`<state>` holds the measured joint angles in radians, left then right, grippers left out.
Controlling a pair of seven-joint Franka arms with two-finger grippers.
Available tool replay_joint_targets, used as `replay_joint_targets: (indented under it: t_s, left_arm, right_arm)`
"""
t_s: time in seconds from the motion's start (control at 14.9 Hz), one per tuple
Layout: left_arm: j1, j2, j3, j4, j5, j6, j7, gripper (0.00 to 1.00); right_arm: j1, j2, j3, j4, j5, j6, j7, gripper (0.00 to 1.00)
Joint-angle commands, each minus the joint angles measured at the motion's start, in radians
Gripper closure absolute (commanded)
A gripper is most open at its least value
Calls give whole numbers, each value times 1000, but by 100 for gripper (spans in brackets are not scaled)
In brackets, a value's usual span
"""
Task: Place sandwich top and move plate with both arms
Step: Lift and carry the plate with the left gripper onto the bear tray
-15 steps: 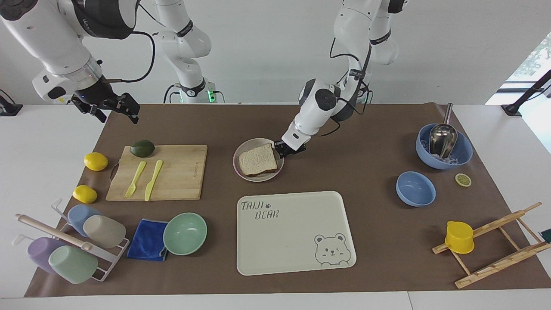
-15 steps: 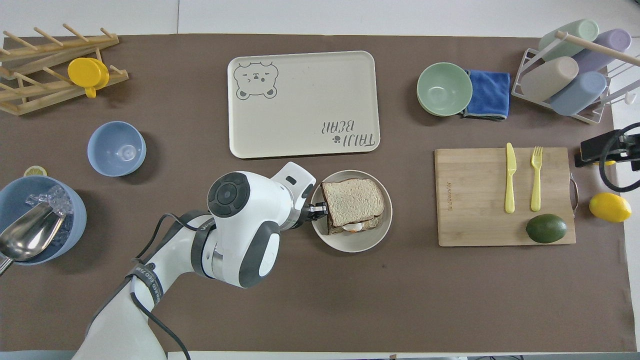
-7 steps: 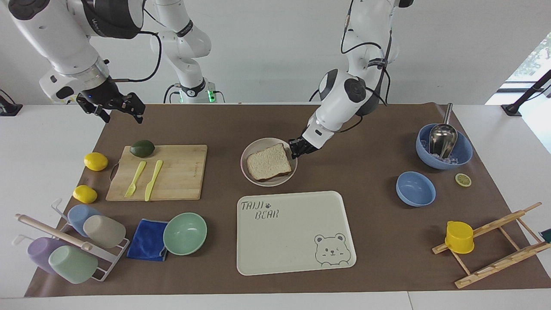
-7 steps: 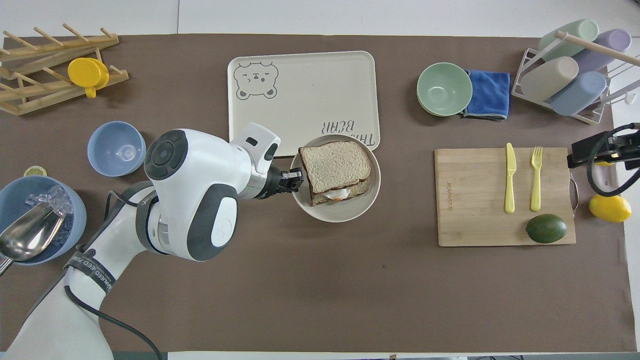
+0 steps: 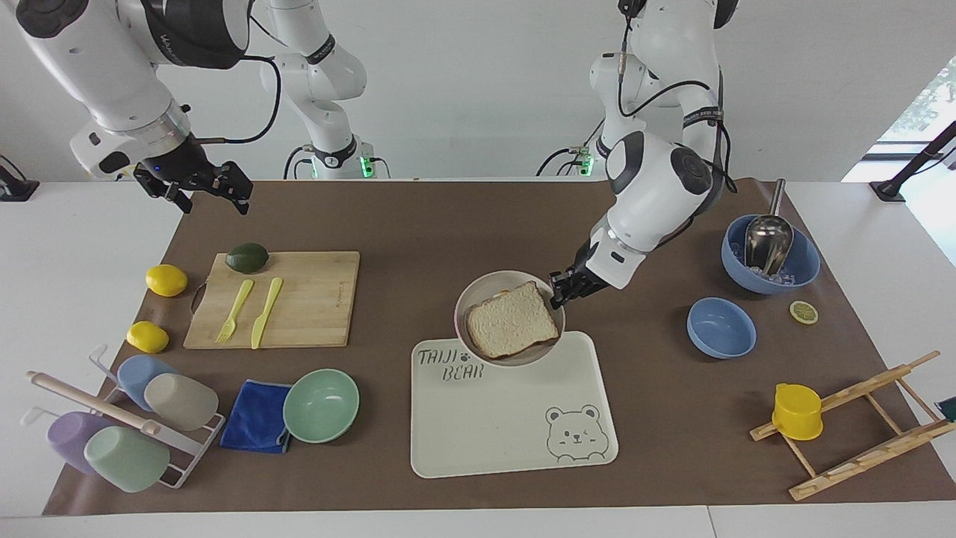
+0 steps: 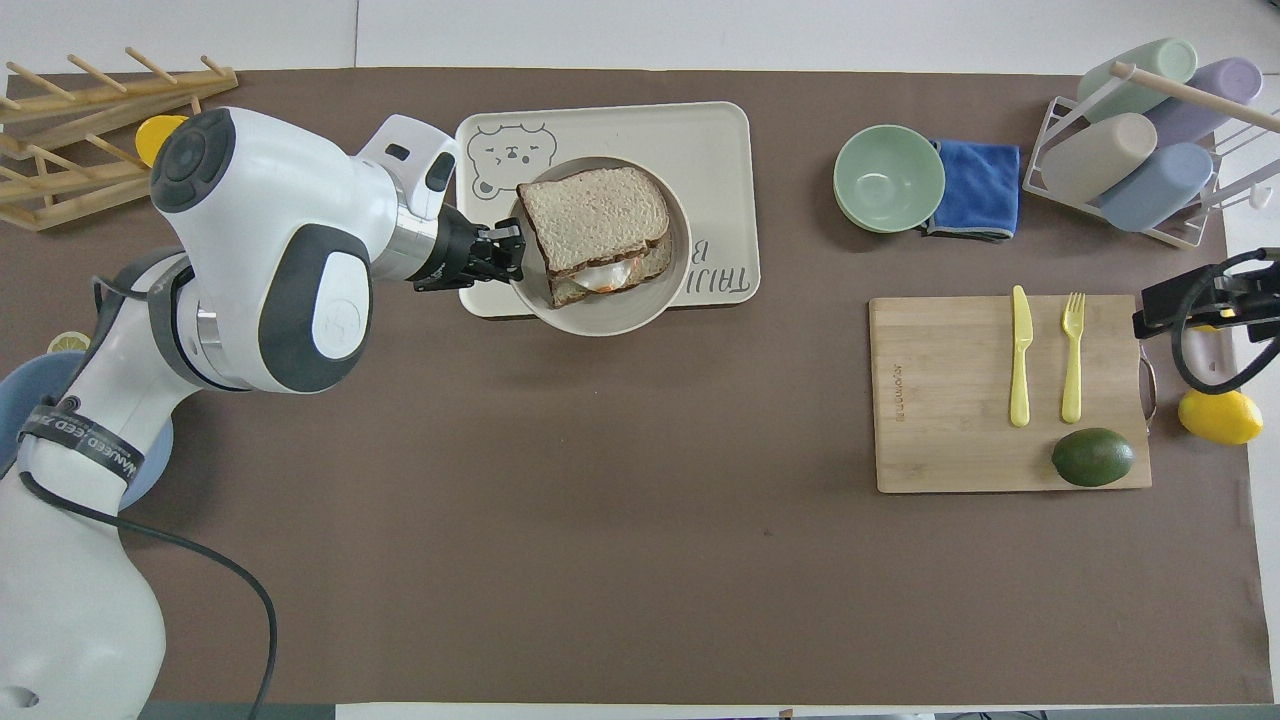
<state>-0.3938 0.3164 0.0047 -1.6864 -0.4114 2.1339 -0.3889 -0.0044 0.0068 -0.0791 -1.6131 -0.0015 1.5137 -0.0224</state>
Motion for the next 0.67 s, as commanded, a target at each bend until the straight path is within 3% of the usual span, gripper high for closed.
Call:
replay_joint_targets:
  t_s: [0.0,0.27,0.6]
  left_arm:
    - [32,143,-6,186,17,-74,5,100]
    - [55,292,-6,339,17,-66,5,100]
    - [43,329,-6,289,51,70,8,100]
  right_arm:
    - [-5,-28,4,-31,-9,3,-10,0]
    - [-5,-28,4,-31,-9,3,-10,0]
    - [-5,-28,4,-31,-9,3,-10,0]
